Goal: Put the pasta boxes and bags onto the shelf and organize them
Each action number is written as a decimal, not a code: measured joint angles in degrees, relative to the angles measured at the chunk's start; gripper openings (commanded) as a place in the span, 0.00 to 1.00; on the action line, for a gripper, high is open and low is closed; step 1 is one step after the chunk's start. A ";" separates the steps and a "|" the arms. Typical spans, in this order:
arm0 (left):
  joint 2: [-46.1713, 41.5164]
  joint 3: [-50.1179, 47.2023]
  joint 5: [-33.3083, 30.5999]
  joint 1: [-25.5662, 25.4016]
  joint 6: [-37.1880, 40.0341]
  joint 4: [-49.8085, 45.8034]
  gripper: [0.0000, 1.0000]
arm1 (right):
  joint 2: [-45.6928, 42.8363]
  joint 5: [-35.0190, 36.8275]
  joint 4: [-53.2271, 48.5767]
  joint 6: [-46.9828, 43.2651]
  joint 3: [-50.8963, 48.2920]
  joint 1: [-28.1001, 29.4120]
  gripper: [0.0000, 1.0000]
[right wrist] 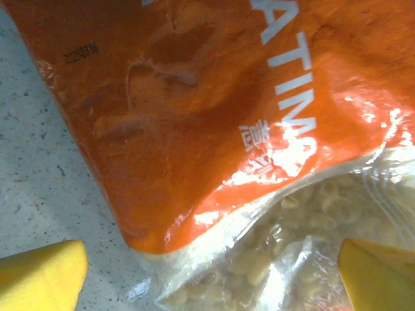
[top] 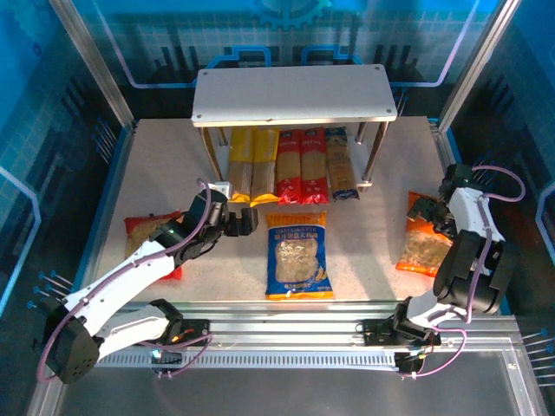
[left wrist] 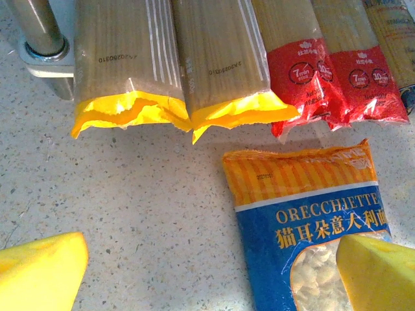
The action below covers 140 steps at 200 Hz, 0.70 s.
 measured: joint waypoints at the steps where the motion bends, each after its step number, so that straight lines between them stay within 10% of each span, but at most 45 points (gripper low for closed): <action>1: 0.04 0.04 0.04 0.00 0.00 0.00 0.99 | 0.11 0.00 0.04 0.00 0.00 0.00 1.00; 48: 0.13 0.42 0.20 0.07 0.15 0.04 0.99 | 6.88 -0.22 1.60 -0.22 0.87 -0.70 0.97; 140: -1.77 0.42 0.15 0.92 0.20 0.00 0.99 | 11.93 -3.17 -0.50 -4.11 4.39 3.72 0.37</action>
